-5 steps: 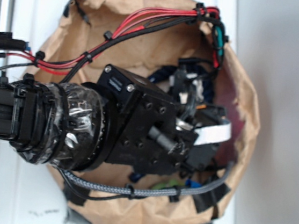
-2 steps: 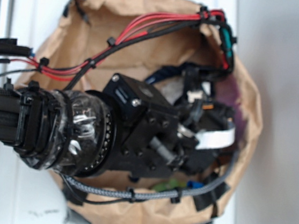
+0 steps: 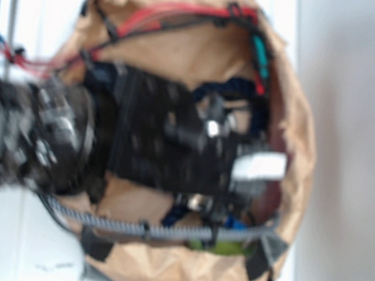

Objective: Grab the white paper.

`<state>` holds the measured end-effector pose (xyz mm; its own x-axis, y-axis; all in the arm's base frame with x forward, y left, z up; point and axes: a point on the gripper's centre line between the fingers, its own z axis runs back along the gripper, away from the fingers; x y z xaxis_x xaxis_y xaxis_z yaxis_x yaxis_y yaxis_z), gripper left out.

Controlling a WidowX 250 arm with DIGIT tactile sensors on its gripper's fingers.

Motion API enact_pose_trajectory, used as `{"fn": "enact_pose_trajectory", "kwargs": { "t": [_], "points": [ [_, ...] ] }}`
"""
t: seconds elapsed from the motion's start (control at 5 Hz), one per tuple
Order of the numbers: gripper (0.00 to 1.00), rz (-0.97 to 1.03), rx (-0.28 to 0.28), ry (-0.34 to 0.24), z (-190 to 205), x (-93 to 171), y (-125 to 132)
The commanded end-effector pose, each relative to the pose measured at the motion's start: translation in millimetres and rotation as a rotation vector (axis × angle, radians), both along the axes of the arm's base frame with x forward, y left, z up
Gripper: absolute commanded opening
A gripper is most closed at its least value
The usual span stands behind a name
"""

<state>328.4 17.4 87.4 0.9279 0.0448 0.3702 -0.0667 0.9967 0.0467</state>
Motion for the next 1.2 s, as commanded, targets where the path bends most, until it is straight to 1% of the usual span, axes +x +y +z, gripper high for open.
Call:
{"fn": "enact_pose_trajectory", "kwargs": {
  "t": [0.0, 0.2, 0.4, 0.6, 0.8, 1.0],
  "points": [
    [1.0, -0.016, -0.032, -0.021, 44, 2, 23],
    [1.0, -0.022, -0.024, -0.026, 39, -4, 33],
    [1.0, 0.005, 0.014, -0.034, 28, -4, 40],
    [1.0, 0.009, 0.033, -0.042, 21, -1, 39],
    [1.0, -0.012, 0.089, -0.028, 3, -4, 35],
    [1.0, -0.033, 0.106, -0.02, -9, -7, 24]
  ]
}}
